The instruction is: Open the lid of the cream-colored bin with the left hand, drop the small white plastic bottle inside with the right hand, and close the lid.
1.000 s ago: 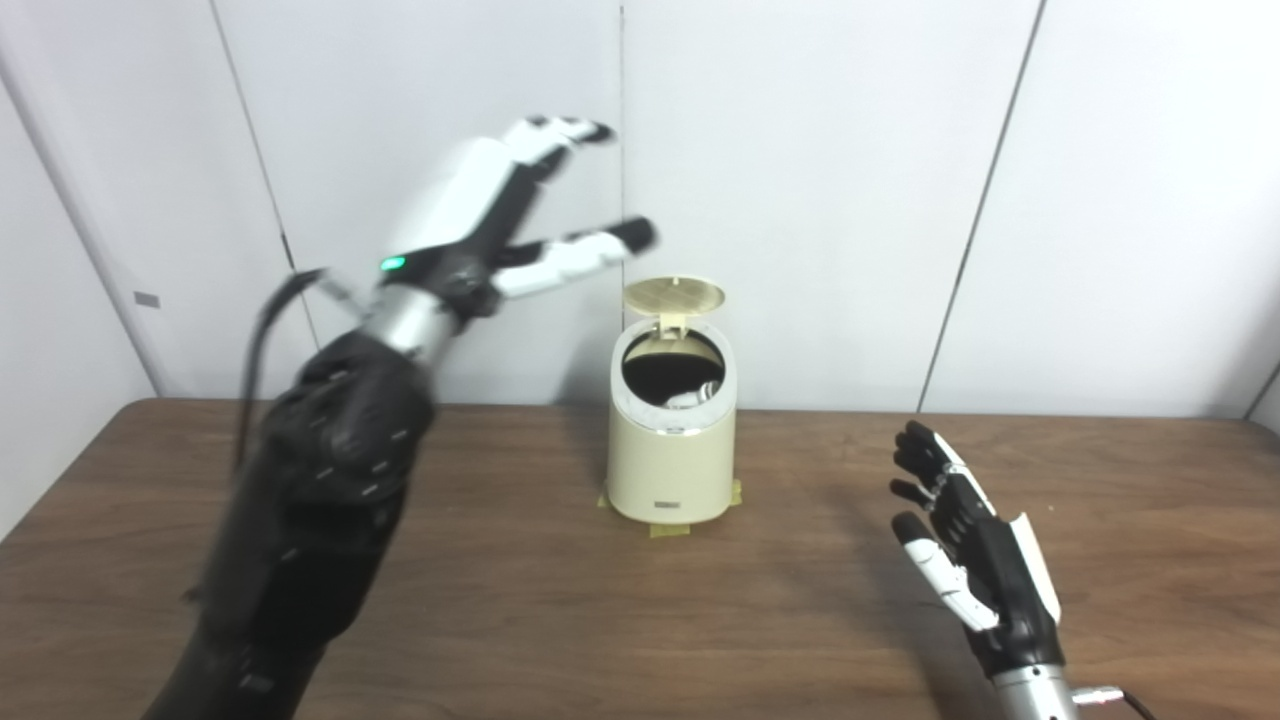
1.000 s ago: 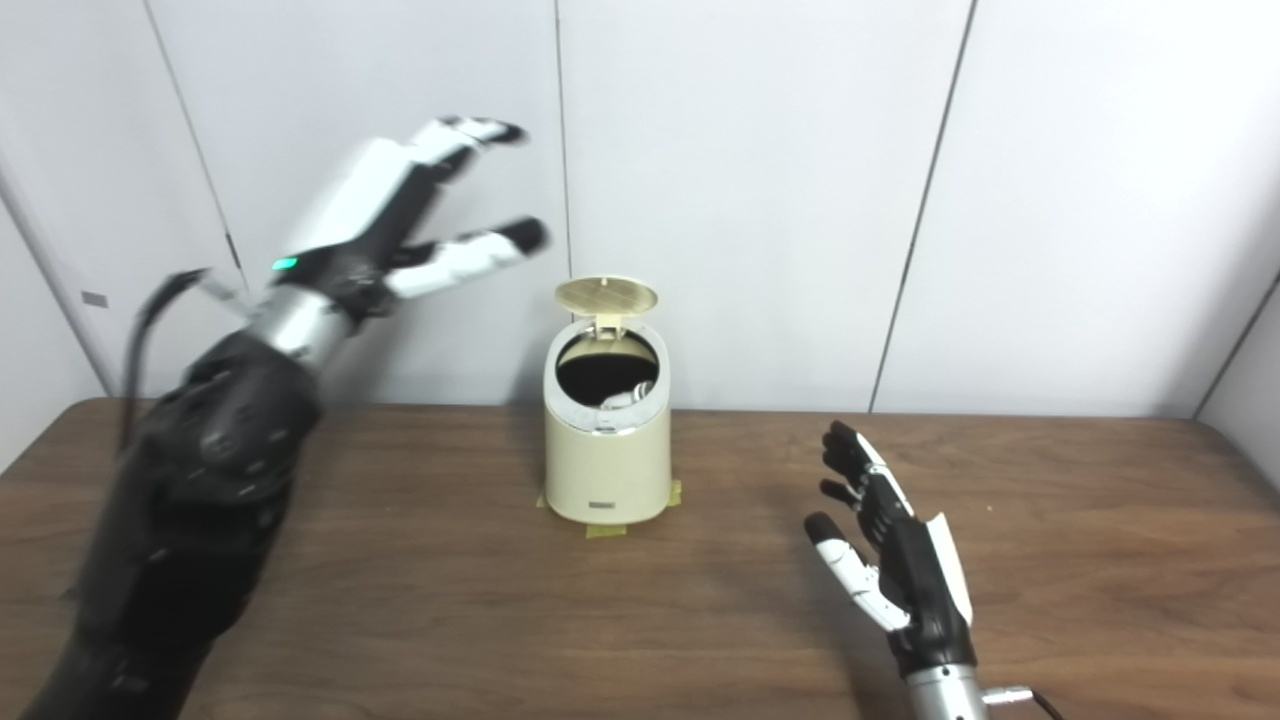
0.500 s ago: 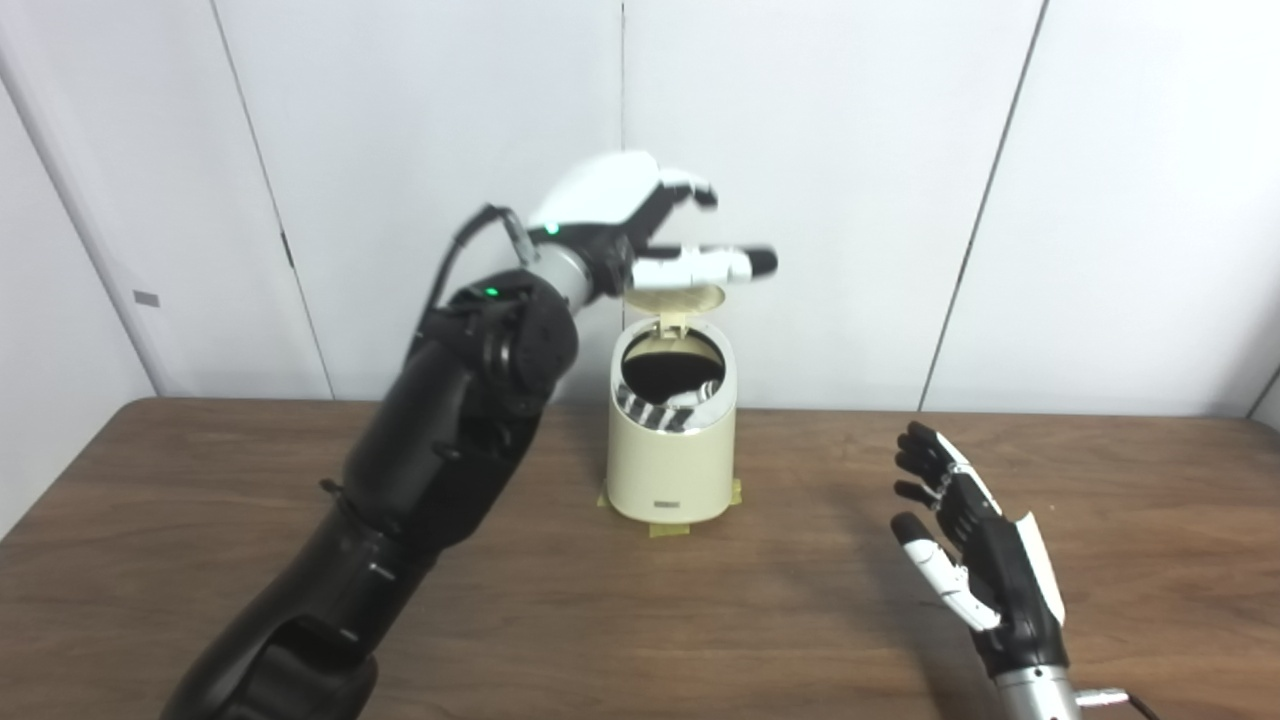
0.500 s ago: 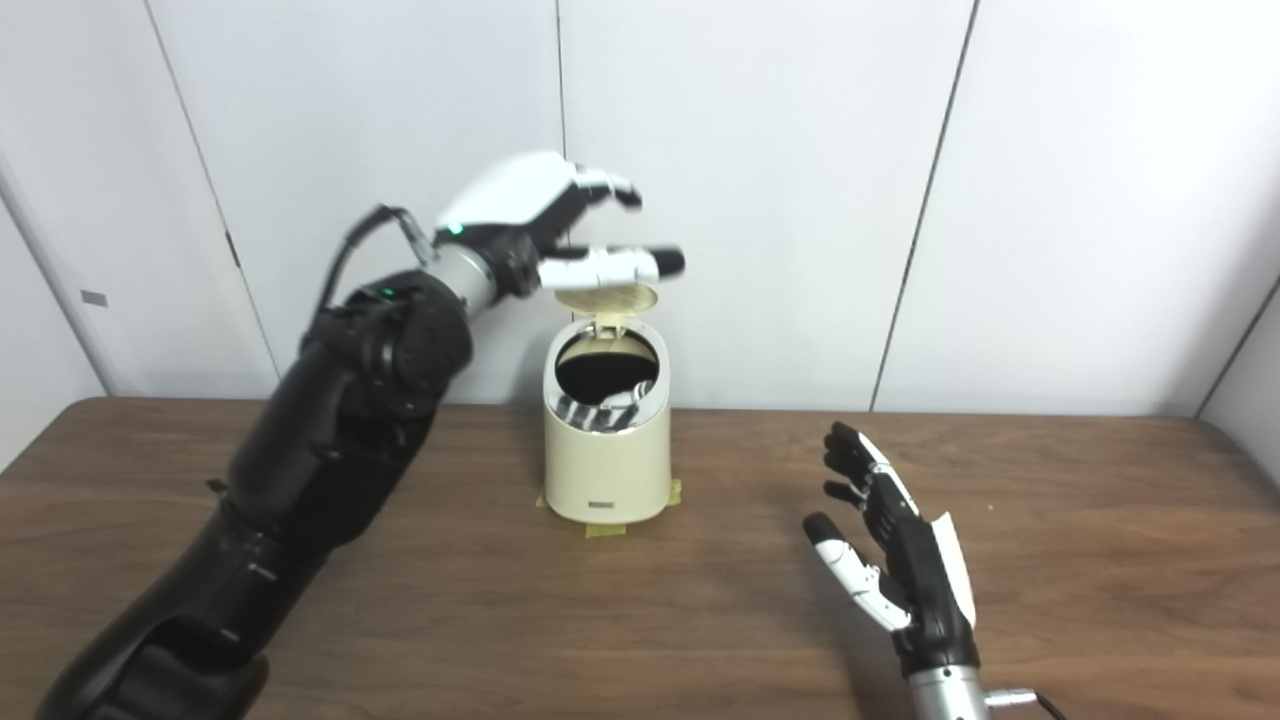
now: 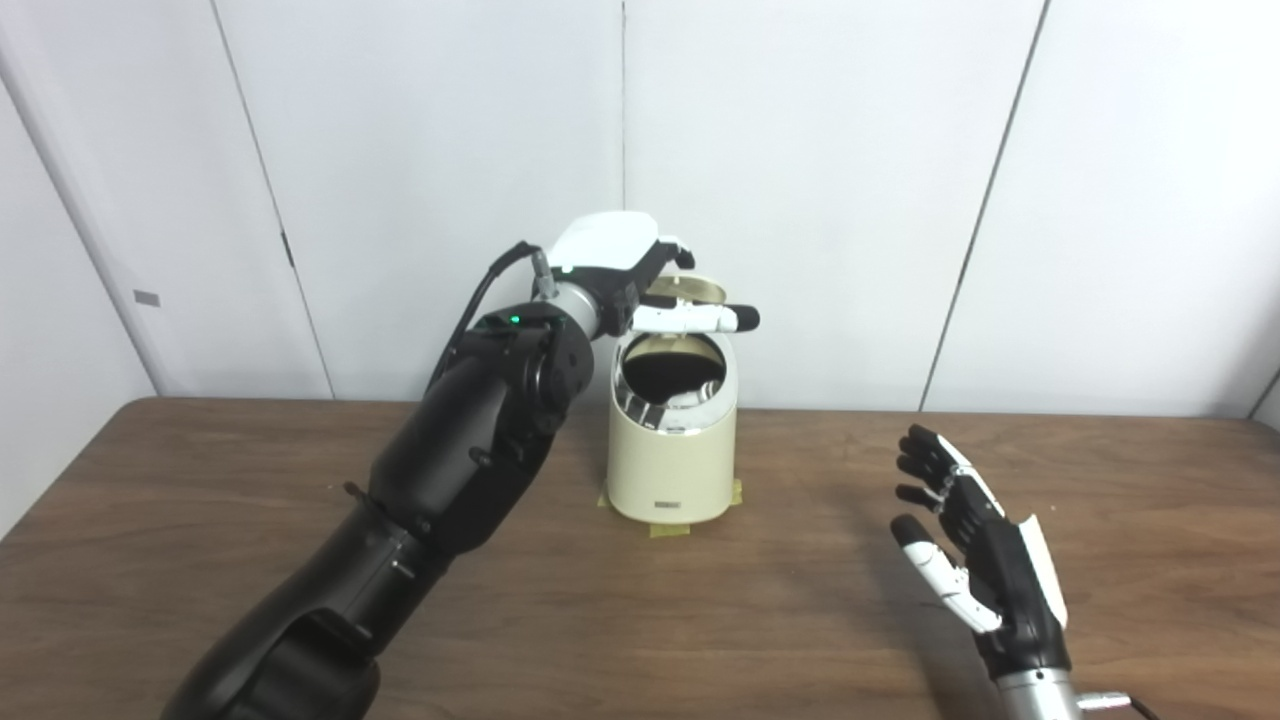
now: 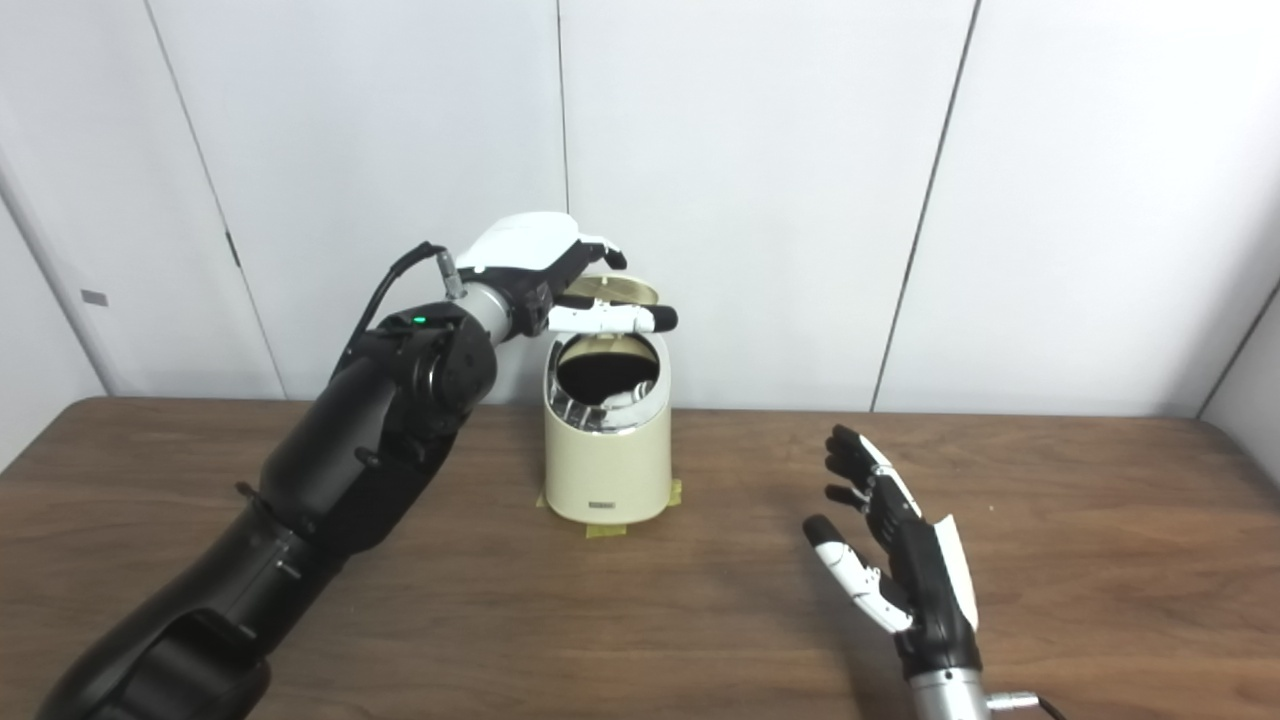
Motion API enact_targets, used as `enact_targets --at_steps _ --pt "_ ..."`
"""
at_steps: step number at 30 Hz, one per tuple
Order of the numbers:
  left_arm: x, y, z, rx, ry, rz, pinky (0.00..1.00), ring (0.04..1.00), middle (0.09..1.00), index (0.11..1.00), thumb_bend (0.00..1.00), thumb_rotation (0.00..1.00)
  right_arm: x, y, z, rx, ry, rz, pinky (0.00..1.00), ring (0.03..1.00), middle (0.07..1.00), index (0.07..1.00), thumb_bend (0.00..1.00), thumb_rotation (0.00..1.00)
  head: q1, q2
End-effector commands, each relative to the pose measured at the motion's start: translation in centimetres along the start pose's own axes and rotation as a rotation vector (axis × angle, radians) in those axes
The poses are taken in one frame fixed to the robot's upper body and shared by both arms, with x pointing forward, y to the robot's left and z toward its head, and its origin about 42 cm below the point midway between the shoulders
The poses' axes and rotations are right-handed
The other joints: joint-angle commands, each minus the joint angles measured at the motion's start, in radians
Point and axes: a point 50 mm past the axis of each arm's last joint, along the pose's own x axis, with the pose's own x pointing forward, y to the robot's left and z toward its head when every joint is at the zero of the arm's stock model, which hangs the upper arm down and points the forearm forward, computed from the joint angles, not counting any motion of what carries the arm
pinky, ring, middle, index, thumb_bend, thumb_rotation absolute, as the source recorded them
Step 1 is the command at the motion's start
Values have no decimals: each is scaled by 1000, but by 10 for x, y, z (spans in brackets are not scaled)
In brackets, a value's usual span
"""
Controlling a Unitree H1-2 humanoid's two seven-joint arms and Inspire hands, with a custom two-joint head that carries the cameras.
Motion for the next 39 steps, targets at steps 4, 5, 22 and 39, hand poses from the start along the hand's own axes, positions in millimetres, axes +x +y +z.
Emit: enact_targets --at_steps 4,5,22,39 --pt "-2 31 6 78 -32 102 1000 992 904 876 999 1000 -8 9 -2 26 10 -19 764 849 868 869 449 630 -2 2" --pt "-3 29 6 84 -34 97 1000 996 908 881 1000 1000 -8 9 -3 28 9 -20 765 849 868 869 450 627 -2 2" --pt "-20 -3 -5 226 -68 85 1000 1000 936 905 946 1000 -7 11 -9 13 29 -21 751 842 868 869 455 636 -8 3" --pt "-30 -33 -13 374 -113 44 1000 1000 938 918 988 1000 -8 15 -8 22 41 -24 768 849 875 876 474 627 -13 13"
